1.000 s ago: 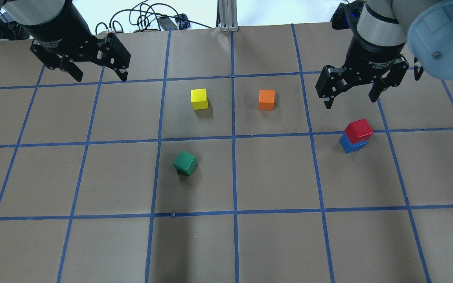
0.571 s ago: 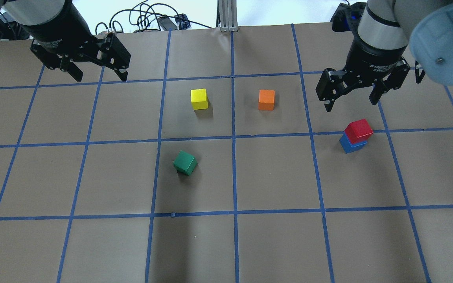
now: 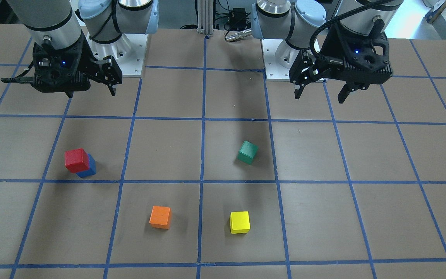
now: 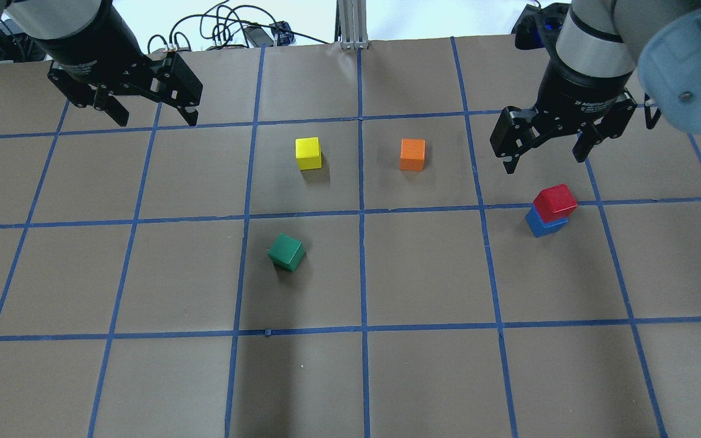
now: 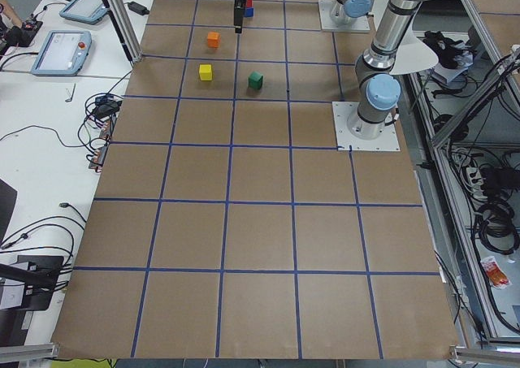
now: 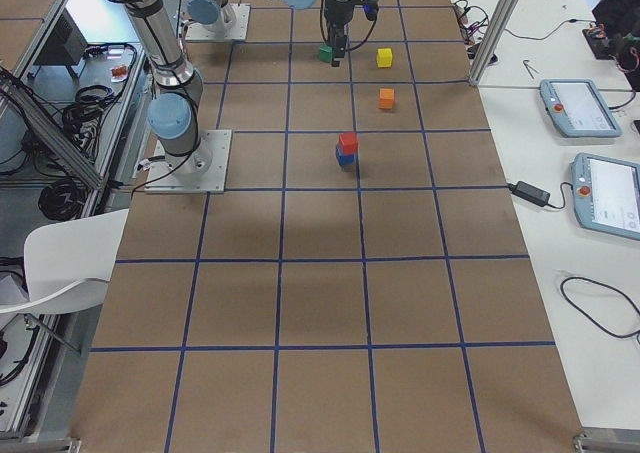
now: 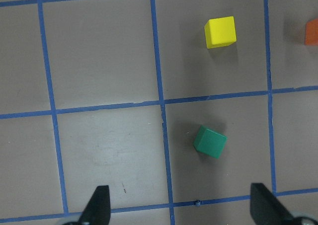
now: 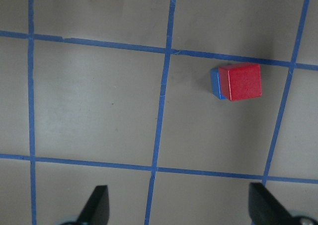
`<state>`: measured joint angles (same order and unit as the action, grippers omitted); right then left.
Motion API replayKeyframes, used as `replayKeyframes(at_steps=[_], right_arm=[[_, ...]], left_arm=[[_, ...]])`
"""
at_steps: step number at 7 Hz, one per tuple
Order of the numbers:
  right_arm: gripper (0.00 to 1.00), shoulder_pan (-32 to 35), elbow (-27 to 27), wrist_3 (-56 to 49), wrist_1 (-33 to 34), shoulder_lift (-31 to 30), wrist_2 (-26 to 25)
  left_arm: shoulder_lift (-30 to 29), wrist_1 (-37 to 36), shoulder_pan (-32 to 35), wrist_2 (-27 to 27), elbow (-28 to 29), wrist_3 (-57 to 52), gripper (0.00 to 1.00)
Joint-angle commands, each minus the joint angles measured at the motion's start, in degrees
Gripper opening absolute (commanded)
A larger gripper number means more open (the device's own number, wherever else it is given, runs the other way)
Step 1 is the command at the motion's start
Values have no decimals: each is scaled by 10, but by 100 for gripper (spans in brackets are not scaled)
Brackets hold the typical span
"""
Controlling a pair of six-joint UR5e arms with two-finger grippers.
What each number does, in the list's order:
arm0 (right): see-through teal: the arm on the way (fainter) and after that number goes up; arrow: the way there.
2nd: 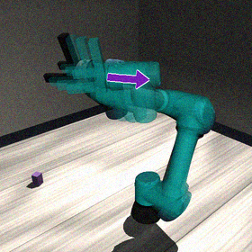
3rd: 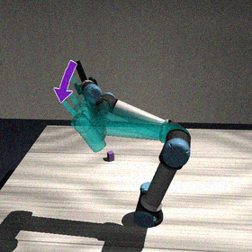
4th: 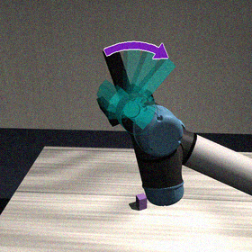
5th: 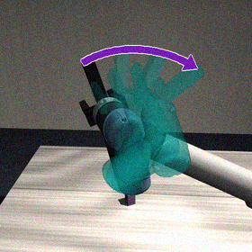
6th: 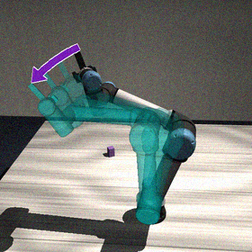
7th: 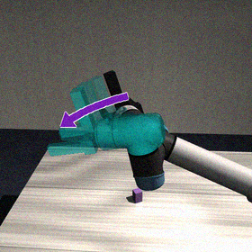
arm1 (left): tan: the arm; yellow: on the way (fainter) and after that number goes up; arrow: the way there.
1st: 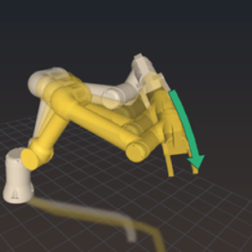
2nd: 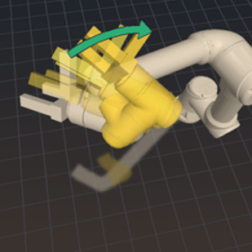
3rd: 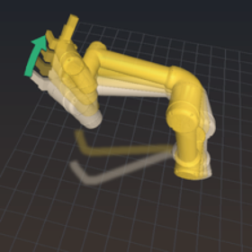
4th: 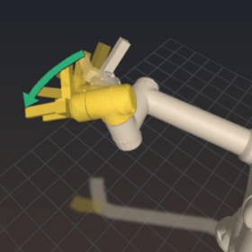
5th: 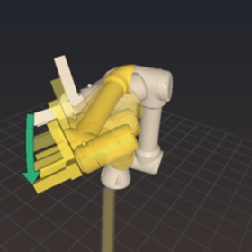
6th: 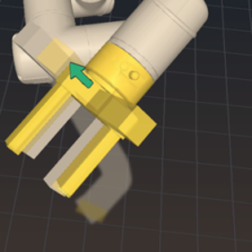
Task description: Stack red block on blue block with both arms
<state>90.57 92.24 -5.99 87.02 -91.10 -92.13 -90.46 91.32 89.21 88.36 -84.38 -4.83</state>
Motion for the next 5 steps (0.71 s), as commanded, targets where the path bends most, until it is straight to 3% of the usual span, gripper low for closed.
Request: replayKeyframes(at_steps=[1,5], right_arm=[[100,-2,7,-3,0,-8,-1],[100,0,9,0,3,-9,20]], left_arm=[[-1,0,0,-1,0,0,100],[-1,0,0,-1,0,0,100]])
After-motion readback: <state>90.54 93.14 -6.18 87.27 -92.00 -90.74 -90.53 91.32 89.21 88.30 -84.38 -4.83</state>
